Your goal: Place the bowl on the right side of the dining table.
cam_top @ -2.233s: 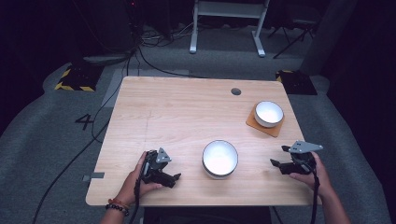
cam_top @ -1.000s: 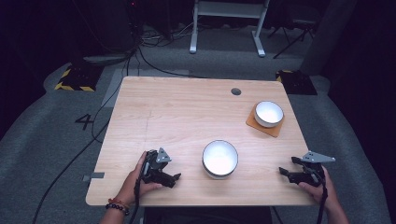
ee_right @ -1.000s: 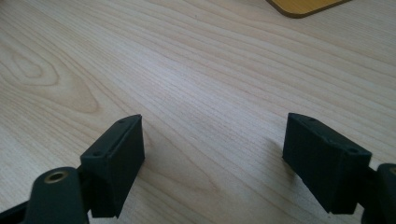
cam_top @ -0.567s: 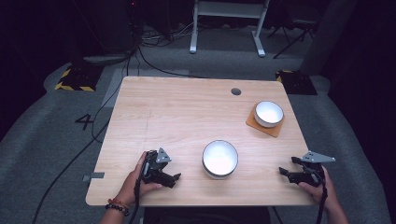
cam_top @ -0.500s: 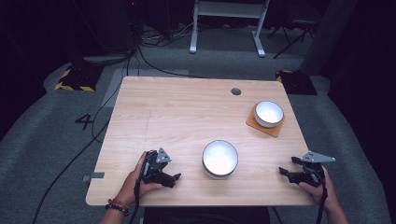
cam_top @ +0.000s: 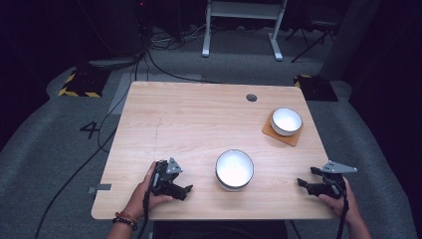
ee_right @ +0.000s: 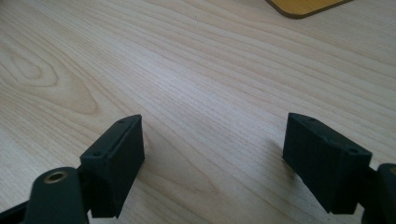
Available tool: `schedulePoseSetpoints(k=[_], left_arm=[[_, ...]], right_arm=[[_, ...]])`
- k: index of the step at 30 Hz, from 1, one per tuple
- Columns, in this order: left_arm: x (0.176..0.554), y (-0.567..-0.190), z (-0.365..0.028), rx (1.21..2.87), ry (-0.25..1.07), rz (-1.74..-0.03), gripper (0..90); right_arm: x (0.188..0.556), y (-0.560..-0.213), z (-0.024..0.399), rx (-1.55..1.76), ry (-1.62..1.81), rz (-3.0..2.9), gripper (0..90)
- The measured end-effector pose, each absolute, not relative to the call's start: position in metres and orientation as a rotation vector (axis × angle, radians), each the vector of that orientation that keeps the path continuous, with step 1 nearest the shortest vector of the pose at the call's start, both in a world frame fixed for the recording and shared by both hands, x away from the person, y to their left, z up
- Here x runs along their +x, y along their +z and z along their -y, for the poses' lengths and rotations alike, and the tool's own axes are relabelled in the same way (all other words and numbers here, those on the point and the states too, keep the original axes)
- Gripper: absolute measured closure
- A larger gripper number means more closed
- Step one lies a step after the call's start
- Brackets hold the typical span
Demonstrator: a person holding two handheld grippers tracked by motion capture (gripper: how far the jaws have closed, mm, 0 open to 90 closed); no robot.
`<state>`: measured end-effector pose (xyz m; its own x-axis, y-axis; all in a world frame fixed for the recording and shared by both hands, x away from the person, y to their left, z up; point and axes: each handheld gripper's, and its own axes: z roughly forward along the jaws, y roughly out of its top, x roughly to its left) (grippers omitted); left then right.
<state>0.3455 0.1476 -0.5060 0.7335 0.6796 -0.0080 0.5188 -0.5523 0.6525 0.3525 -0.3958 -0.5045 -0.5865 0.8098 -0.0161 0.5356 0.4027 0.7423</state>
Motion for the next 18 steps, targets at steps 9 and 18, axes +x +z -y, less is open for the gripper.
schedulePoseSetpoints(k=[9, 18], left_arm=[[0.3437, -0.5056, -0.1472, 2.288, 0.302, -0.934, 0.1], [0.3439, -0.506, -0.1469, 2.282, 0.303, -0.936, 0.1]], right_arm=[[0.3525, -0.5045, 0.3958, 1.158, 1.007, -2.29, 20.8], [0.3525, -0.5045, 0.3958, 1.158, 1.006, -2.29, 20.9]])
